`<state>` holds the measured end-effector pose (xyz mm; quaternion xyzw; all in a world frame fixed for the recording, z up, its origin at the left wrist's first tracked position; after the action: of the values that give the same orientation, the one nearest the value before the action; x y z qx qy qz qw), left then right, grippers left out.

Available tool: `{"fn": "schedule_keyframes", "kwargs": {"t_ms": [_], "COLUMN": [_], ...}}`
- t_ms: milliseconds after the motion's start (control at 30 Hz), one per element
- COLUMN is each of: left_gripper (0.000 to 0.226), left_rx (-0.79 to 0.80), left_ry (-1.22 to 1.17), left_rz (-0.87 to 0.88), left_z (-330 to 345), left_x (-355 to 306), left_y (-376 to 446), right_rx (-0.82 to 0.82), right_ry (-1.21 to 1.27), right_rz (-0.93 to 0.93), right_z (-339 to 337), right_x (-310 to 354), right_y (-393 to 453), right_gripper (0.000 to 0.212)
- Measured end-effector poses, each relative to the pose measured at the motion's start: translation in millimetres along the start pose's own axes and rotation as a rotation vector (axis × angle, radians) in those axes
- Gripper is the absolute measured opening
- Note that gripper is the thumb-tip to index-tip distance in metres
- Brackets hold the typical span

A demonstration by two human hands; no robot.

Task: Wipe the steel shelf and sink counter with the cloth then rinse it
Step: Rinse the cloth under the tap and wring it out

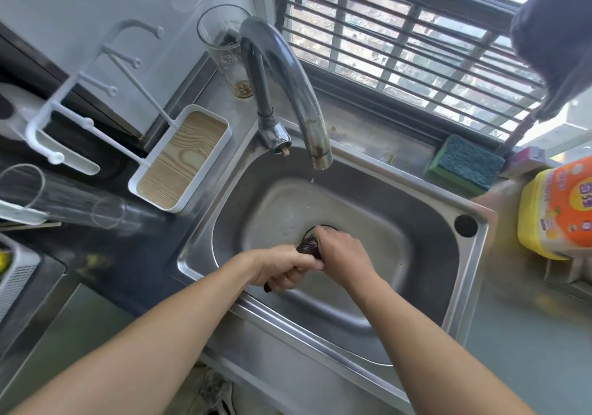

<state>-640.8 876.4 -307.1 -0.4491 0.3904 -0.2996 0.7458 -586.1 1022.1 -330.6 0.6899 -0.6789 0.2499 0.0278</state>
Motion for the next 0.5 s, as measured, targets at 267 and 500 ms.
{"fn": "schedule_keyframes", "kwargs": {"t_ms": [267,500], "left_gripper": [0.012,0.038], "left_rx": [-0.408,-0.668], "left_ry": [0.462,0.888], "left_rz": [0.294,0.815], "left_z": [-19.9,-28.1], "left_x": [-6.6,-18.6], "left_y": [3.5,-11.6], "right_rx": [0.210,0.499], "right_ry": [0.565,1.647], "right_rz": [0.171,0.360], "right_z": [-3.3,-10.7], "right_x": [-8.5,-24.9], "right_y": [7.8,-11.4], "right_gripper": [0.040,0.051]}}
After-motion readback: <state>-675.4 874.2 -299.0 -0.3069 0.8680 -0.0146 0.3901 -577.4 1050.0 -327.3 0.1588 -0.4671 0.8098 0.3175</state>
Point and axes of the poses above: each hand's wrist, its own y-axis towards the middle knuckle, its own z-axis out of the palm, x = y × z, the point moved 2 cm from there along y, towards the middle knuckle, and after that the axes turned 6 degrees about -z, right-handed, at the moved point
